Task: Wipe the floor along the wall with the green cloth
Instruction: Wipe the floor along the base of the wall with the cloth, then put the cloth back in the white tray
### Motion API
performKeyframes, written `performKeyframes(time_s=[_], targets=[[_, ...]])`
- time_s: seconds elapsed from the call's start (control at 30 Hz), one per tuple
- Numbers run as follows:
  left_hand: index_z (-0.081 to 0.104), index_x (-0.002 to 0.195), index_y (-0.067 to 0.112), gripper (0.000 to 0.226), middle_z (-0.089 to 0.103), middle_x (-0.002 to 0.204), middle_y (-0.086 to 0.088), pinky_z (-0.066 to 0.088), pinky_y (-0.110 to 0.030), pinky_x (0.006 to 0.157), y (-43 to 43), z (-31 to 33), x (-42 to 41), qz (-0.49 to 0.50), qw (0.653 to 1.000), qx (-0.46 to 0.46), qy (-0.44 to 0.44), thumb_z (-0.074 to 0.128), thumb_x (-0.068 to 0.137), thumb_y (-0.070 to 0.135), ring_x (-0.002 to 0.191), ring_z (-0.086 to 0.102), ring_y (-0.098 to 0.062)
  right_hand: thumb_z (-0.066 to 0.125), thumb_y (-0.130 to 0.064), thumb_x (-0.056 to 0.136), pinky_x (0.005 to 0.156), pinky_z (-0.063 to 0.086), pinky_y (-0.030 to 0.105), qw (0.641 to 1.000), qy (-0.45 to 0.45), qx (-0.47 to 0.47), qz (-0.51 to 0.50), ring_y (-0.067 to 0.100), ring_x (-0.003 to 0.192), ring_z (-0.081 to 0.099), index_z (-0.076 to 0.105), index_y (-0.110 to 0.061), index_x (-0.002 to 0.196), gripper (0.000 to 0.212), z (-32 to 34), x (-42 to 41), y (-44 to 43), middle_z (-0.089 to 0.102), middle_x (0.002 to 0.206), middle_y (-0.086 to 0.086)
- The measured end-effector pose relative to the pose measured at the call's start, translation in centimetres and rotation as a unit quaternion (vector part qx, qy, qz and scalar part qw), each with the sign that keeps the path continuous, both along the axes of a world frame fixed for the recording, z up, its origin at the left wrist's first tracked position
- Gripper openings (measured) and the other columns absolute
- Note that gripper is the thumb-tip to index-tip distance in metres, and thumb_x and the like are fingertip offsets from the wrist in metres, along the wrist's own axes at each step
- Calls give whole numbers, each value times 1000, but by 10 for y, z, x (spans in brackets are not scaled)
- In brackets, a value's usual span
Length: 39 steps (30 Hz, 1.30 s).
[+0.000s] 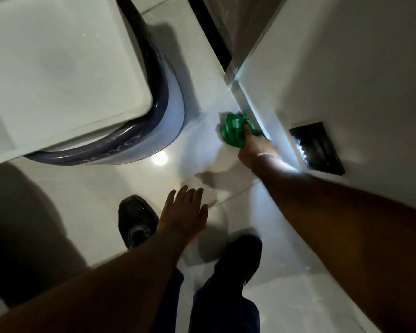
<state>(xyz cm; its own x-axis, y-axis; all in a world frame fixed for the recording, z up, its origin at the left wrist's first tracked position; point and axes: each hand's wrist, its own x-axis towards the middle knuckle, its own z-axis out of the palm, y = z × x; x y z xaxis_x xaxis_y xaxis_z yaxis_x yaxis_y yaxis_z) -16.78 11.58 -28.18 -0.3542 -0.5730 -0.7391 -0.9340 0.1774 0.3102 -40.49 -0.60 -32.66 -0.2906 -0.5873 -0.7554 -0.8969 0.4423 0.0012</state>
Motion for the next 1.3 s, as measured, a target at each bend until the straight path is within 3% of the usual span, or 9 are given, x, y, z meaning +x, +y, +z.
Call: performKeyframes(time_s=[0.2,0.43,0.57,0.67,0.8,0.93,1.03,1.17,1.3], targets=[[30,160,16,63,36,168,-6,10,-48,129,7,-3,-3,23,999,17,15,23,103,42,159,16,-25,51,-37,86,95,51,47,997,2,45,-65,42,113,64,14,-39,160,83,17,-34,118,63,128,22],[29,161,16,67,33,170,-6,8,-48,130,20,1,-2,15,999,18,31,20,100,43,160,14,-24,57,-27,80,100,53,46,982,83,140,-96,40,119,63,34,-34,155,79,22,-75,237,54,145,12],[29,162,17,69,34,169,-7,12,-50,129,27,31,21,4,1000,19,13,18,99,43,159,17,-25,66,-26,80,56,64,45,949,42,224,-218,32,59,74,55,-9,138,62,50,-74,261,69,96,20],[43,155,13,66,49,160,-12,26,-54,125,32,79,38,45,999,-2,10,25,99,42,153,36,-31,62,-23,84,42,52,23,966,-11,166,-198,17,48,69,53,-23,144,60,109,-29,236,71,87,14],[63,139,13,55,69,137,-11,47,-55,113,20,153,69,144,989,-35,8,50,90,32,133,60,-33,74,-22,83,79,46,23,968,-174,51,-175,26,103,71,33,-45,152,84,206,54,163,72,123,14],[71,125,13,58,77,118,-11,59,-49,91,-15,216,111,228,972,-50,-34,48,75,29,109,73,-33,76,-22,86,81,50,15,929,-326,-83,-156,4,88,67,36,-52,145,78,325,151,55,70,102,-5],[65,132,22,62,72,126,-3,49,-45,102,-41,252,141,345,935,-68,-39,35,79,34,117,65,-28,74,-30,81,81,53,17,877,-415,-203,-132,6,90,66,45,-44,150,76,362,217,-19,67,105,-1],[54,145,22,57,63,143,-6,38,-47,116,-71,270,168,429,895,-108,-52,55,89,11,133,54,-28,79,-30,84,92,43,14,895,-362,-248,-86,9,104,55,35,-38,157,85,329,287,-101,50,124,2],[56,143,18,59,65,139,-9,41,-49,115,-93,268,185,479,868,-128,-23,55,86,4,127,57,-31,82,-28,83,108,41,26,940,-282,-156,-112,34,116,59,34,-33,158,89,266,310,-113,37,135,16]])
